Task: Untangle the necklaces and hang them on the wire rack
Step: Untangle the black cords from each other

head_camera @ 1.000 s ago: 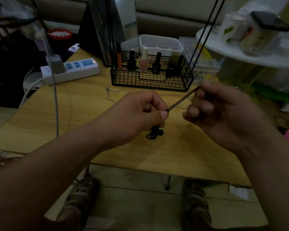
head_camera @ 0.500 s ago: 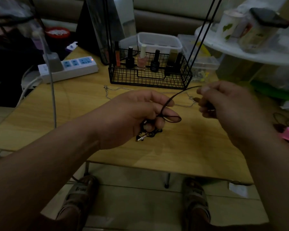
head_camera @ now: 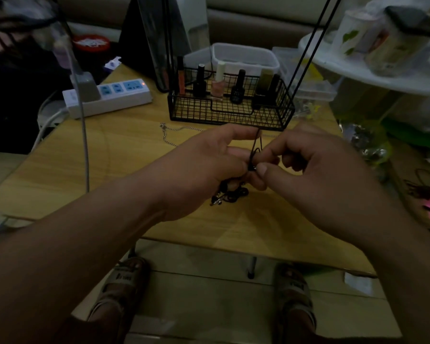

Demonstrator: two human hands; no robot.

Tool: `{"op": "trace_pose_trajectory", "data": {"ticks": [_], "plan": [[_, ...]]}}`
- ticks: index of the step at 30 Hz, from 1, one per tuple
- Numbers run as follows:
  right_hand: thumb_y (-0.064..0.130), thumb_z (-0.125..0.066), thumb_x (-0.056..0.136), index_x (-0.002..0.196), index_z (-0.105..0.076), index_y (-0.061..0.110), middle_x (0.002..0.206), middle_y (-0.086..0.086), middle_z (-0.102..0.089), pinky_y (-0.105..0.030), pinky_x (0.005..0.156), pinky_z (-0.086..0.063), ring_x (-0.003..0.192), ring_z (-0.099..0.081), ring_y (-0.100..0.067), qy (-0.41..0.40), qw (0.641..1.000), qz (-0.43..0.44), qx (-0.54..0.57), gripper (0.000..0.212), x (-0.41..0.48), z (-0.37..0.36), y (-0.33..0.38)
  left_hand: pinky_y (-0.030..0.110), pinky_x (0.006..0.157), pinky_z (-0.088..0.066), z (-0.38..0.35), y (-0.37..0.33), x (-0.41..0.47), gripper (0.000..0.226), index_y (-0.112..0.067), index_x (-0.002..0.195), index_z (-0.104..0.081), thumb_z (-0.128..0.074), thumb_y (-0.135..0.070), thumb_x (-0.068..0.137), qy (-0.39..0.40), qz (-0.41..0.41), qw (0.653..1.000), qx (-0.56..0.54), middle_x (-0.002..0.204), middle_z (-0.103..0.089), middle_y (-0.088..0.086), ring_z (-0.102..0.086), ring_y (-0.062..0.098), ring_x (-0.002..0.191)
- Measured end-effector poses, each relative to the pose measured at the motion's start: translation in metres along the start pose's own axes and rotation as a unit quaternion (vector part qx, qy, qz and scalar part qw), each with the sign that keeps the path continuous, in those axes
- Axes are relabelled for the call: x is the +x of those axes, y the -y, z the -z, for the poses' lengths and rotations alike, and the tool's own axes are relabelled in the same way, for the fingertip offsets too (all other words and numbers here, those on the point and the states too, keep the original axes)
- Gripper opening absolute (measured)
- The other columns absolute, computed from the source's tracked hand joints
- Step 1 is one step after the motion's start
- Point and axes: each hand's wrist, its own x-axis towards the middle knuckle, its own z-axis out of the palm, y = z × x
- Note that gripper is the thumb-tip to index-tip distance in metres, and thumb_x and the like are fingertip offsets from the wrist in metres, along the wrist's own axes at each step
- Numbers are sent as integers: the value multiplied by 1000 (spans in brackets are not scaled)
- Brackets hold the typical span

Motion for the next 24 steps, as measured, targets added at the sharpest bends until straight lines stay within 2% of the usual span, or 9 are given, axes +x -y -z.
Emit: {"op": "trace_pose_trajectory", "data": {"ticks": [4,7,9,11,14,16,19,22,24], "plan": [[48,-66,80,80,-72,37,84,10,-52,-20,62,-34,79,-50,-1,20,999,-31,-30,13,1,-4,1,12,58,-46,-4,0,-3,65,-17,156,-36,-49,12,99,-7,-14,998,56,107,-77,16,-66,3,63],[41,-69,84,75,-74,33,82,6,-56,-25,63,-39,75,-53,-5,23,998,-50,14,13,2,-6,2,15,68,-49,-4,2,-3,70,-21,159,-30,-50,11,100,3,-36,994,103,104,-78,13,-72,10,82],[36,-71,86,73,-74,30,81,6,-60,-24,62,-43,73,-56,-6,19,997,-57,43,15,3,-7,-1,18,69,-49,-4,3,-4,72,-22,161,-28,-49,11,100,1,-44,992,121,103,-78,10,-73,13,87],[30,-72,88,74,-75,28,76,4,-64,-23,60,-44,66,-56,-4,7,994,-66,86,14,4,-7,-3,17,68,-50,-5,3,-4,72,-24,160,-29,-50,10,101,-18,-54,990,127,115,-76,5,-75,14,88],[28,-72,90,79,-78,27,78,-2,-72,-26,61,-49,69,-63,-12,-25,986,-84,141,12,5,-6,-5,22,64,-50,-5,2,-4,52,-26,145,-41,-55,0,102,-81,-62,981,163,122,-68,-1,-76,14,87],[28,-71,91,82,-78,27,84,0,-75,-27,67,-52,80,-68,-15,-39,982,-89,164,12,5,-5,-6,24,62,-48,-4,2,-3,33,-24,126,-48,-58,-4,102,-111,-62,977,169,111,-69,2,-75,13,82],[26,-70,93,84,-78,27,86,-1,-76,-26,68,-52,82,-68,-17,-45,982,-78,167,12,4,-5,-4,17,58,-44,-2,1,-4,9,-17,107,-58,-60,-10,102,-110,-65,971,204,85,-72,3,-63,3,65],[27,-69,94,84,-76,28,84,-1,-74,-28,66,-51,78,-67,-16,-49,988,-52,140,11,4,-7,-3,19,55,-48,-3,0,-6,2,-20,98,-65,-65,-21,100,-114,-61,961,243,78,-71,-1,-61,0,65],[27,-70,93,84,-74,29,81,1,-71,-26,61,-50,73,-64,-14,-51,991,-35,121,11,3,-9,-3,25,62,-54,-3,0,-6,4,-22,95,-67,-68,-25,98,-123,-71,957,255,81,-71,-3,-65,6,69]]}}
